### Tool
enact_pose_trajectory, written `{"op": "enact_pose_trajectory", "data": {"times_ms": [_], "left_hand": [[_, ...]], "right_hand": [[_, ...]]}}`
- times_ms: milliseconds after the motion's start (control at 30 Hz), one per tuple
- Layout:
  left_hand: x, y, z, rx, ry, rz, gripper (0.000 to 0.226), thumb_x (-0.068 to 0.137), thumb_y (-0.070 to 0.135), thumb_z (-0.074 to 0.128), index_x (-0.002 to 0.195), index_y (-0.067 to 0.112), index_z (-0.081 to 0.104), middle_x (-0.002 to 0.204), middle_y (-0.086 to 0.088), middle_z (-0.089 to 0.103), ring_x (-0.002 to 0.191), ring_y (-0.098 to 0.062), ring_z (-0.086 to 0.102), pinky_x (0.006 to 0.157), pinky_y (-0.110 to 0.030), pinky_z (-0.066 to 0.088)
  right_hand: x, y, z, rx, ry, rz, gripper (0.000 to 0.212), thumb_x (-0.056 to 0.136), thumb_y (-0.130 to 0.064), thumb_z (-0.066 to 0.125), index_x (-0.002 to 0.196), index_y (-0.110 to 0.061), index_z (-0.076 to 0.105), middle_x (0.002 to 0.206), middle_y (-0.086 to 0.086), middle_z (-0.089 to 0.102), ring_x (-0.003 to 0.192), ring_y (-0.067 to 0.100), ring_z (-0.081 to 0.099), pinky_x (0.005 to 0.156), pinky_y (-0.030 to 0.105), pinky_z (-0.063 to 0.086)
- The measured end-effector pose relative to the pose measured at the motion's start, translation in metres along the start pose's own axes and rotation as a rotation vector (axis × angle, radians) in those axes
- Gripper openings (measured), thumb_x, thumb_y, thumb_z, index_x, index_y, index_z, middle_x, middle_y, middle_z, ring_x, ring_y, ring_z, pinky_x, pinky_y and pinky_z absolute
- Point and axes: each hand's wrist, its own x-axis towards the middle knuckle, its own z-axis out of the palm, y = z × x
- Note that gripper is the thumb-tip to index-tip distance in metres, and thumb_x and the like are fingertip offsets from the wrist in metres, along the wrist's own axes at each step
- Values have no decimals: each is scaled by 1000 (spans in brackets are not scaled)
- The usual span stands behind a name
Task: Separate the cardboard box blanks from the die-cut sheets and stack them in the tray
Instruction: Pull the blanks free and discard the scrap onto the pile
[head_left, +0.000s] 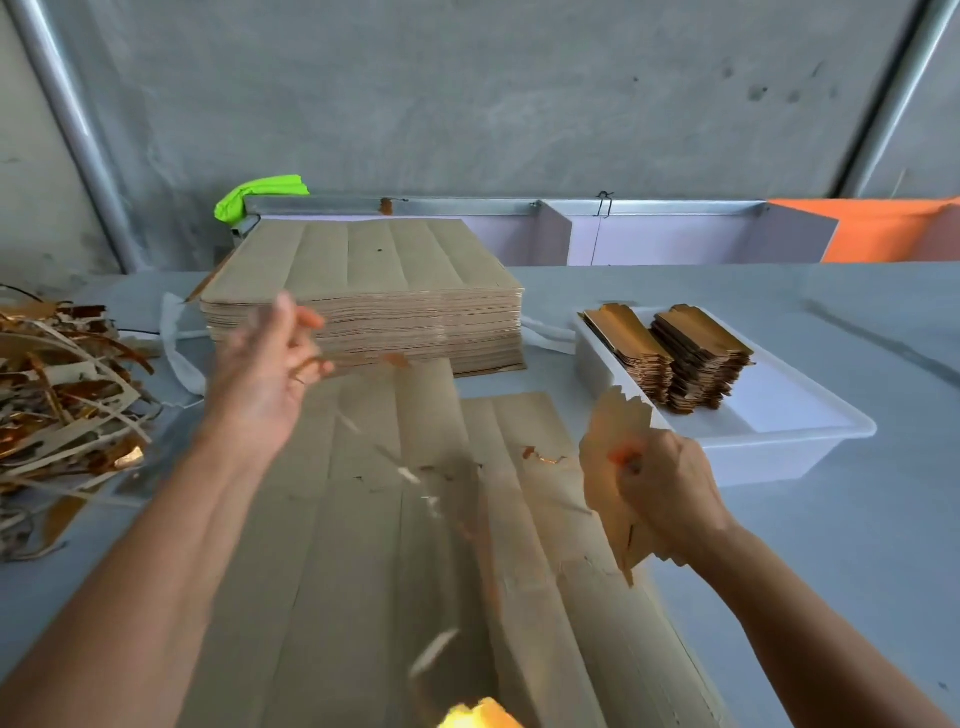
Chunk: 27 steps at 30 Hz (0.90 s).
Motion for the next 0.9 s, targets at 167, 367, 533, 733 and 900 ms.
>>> {"op": "enact_pose_trajectory", "data": {"times_ms": [167, 367, 533, 733, 900], "left_hand": [[-8, 4, -39, 60, 102, 21, 35, 90, 40, 54, 63, 21, 63, 54, 14, 48, 45, 2, 45, 46, -14, 44], [-40, -20, -11, 49, 7, -94, 33, 82, 38, 53, 59, 17, 64, 47, 10, 41, 46, -2, 46, 58, -23, 56], [-55, -34, -18, 53, 93, -156, 32, 88, 32, 52, 64, 13, 62, 49, 8, 42, 49, -5, 50, 57, -23, 55], [-60, -52, -24, 1001, -194, -121, 43, 69, 21, 83, 109, 21, 67, 81, 6, 65, 79, -12, 61, 71, -13, 46], [-47, -59, 16, 778, -604, -50, 107, 47, 27, 93, 133, 49, 33, 120, 29, 57, 115, 10, 51, 98, -16, 41]], "right_hand": [[-13, -32, 5, 156, -114, -60, 43, 96, -34, 47, 84, 2, 69, 84, 20, 66, 78, 32, 63, 75, 40, 51], [-29, -85, 24, 48, -265, -183, 70, 83, -72, 30, 72, -8, 57, 67, 7, 58, 64, 22, 57, 65, 35, 52], [-6, -108, 44, -54, -354, -203, 38, 82, -52, 59, 73, -16, 51, 73, 0, 50, 76, 20, 51, 58, 28, 36], [3, -104, 49, 169, -213, -229, 31, 76, -4, 59, 53, -12, 40, 58, 1, 39, 64, 18, 43, 47, 21, 32], [-15, -84, 41, 648, -20, -249, 38, 76, -8, 70, 49, -14, 44, 47, -2, 42, 46, 10, 36, 44, 22, 35]]}}
